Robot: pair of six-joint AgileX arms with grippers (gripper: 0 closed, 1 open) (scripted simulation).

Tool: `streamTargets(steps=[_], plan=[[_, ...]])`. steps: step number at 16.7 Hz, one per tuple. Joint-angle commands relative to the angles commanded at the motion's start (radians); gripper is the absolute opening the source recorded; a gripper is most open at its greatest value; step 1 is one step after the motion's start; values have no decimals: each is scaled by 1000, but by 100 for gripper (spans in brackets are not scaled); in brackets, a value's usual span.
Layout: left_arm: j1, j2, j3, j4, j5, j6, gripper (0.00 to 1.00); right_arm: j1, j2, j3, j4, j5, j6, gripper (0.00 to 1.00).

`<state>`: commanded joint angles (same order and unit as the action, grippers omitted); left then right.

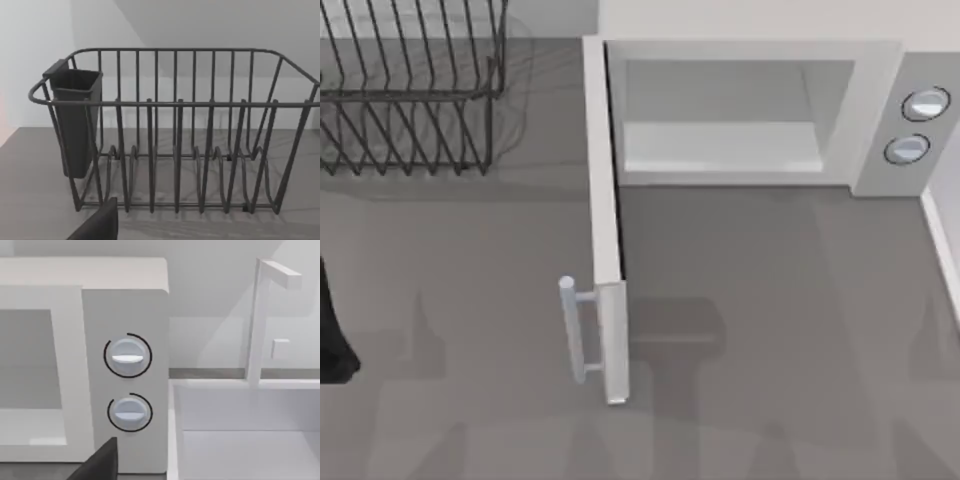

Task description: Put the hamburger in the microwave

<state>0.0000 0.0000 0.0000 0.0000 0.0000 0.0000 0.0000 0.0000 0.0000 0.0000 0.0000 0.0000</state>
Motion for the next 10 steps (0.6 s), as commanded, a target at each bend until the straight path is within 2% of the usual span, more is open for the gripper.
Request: streamTargets(steps=[5, 8, 10], plan=[[0, 0, 0, 0, 0, 0, 100, -29, 63, 48, -56, 0, -65, 100], [0, 0, 0, 0, 0, 0, 100, -88, 215, 150, -175, 0, -222, 100], [0, 0, 0, 0, 0, 0, 100, -140, 368, 235, -279, -1, -380, 100]])
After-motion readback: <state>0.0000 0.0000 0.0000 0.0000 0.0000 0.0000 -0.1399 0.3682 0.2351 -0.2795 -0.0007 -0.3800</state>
